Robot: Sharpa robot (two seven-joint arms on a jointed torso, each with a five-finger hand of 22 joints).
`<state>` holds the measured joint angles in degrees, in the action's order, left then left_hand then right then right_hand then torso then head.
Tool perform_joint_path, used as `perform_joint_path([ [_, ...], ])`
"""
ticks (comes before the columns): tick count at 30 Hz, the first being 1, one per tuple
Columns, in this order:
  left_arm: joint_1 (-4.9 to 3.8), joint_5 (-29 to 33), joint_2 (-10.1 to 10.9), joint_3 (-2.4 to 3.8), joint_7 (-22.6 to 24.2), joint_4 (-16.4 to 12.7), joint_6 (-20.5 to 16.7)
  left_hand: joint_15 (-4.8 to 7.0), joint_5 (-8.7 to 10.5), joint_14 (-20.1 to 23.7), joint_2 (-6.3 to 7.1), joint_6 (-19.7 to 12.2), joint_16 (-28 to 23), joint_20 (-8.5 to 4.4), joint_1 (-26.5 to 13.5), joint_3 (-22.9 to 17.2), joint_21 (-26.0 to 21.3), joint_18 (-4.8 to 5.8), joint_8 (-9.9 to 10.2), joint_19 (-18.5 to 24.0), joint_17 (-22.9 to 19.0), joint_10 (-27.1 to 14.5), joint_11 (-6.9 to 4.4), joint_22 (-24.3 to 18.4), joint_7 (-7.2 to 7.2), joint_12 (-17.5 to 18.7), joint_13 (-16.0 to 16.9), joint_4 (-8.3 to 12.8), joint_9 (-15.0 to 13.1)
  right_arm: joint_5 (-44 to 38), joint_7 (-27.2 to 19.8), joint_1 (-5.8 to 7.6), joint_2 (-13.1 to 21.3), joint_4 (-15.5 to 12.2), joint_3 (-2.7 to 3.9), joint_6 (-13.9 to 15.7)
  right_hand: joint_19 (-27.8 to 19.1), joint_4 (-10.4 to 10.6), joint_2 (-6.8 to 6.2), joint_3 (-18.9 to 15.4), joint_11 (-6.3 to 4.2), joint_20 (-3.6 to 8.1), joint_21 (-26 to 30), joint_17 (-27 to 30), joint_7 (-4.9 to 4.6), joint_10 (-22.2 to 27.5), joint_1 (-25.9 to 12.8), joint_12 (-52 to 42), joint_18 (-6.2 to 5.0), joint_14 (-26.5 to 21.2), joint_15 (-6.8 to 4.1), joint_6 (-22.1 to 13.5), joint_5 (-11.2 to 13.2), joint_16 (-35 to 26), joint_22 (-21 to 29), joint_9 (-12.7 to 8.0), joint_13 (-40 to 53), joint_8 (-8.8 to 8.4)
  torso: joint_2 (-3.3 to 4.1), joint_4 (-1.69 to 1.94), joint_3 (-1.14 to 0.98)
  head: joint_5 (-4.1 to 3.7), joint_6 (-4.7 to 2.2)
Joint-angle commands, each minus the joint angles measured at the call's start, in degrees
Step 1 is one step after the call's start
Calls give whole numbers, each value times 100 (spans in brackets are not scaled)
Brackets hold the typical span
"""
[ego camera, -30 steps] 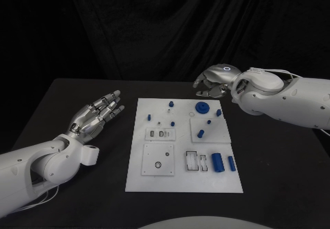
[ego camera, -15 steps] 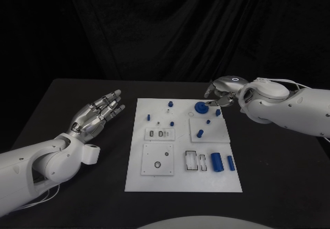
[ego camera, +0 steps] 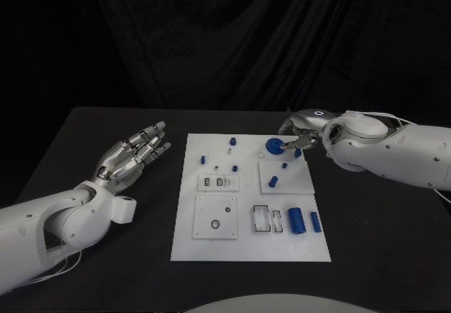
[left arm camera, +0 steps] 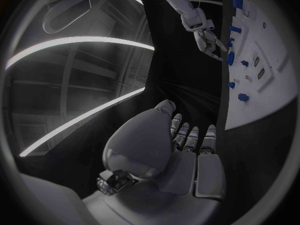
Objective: Assemble the parts on the task board
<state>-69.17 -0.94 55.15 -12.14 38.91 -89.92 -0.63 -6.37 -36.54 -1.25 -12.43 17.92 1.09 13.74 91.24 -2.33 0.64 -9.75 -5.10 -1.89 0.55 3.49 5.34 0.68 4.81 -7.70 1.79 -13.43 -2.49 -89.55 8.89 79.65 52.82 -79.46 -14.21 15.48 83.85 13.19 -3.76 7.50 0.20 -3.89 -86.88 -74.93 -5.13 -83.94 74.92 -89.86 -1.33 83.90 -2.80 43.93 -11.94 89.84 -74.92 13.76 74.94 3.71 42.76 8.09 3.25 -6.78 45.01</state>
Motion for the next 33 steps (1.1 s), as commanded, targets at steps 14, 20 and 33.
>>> perform_joint_path([
  [14, -5, -11, -31, 5, 380, 12, 106, -30, 7, -3, 63, -19, 9, 49, -7, -36, 39, -65, 20, -1, 6, -31, 8, 7, 16, -31, -3, -8, -1, -155, 247, -43, -152, 155, 3, -120, 273, -29, 58, -42, 36, -23, 61, -1507, 4, -606, 18, -14, 8, 610, 45, 66, 37, 16, -1288, -11, 1506, 49, -6, 3, 7, -21, 26],
  [20, -5, -11, -36, 5, 374, 22, 115, -30, 7, -3, 63, -19, 9, 49, -7, -36, 39, -65, 20, -1, 6, -31, 8, 7, 16, -31, -3, -8, -1, -156, 235, -81, -215, 230, 3, -211, 298, -20, 80, -73, 41, -23, 38, -1507, -6, -606, -12, -14, 17, 610, 45, 197, 67, 16, -1306, 7, 1506, 102, -5, 1, 6, -4, 39],
  [33, -5, -11, -43, 5, 363, 41, 132, -44, 9, -5, 70, -25, 11, 57, -10, -42, 40, -65, 21, -2, 7, -35, 12, 7, 13, -36, -3, -7, -1, -157, 220, -187, -339, 360, 3, -256, 324, -18, 97, -94, 39, -22, 12, -1507, -3, -606, -28, -14, 26, 610, 44, 266, 91, 16, -1323, 19, 1506, 125, -5, 2, 3, 2, 52],
])
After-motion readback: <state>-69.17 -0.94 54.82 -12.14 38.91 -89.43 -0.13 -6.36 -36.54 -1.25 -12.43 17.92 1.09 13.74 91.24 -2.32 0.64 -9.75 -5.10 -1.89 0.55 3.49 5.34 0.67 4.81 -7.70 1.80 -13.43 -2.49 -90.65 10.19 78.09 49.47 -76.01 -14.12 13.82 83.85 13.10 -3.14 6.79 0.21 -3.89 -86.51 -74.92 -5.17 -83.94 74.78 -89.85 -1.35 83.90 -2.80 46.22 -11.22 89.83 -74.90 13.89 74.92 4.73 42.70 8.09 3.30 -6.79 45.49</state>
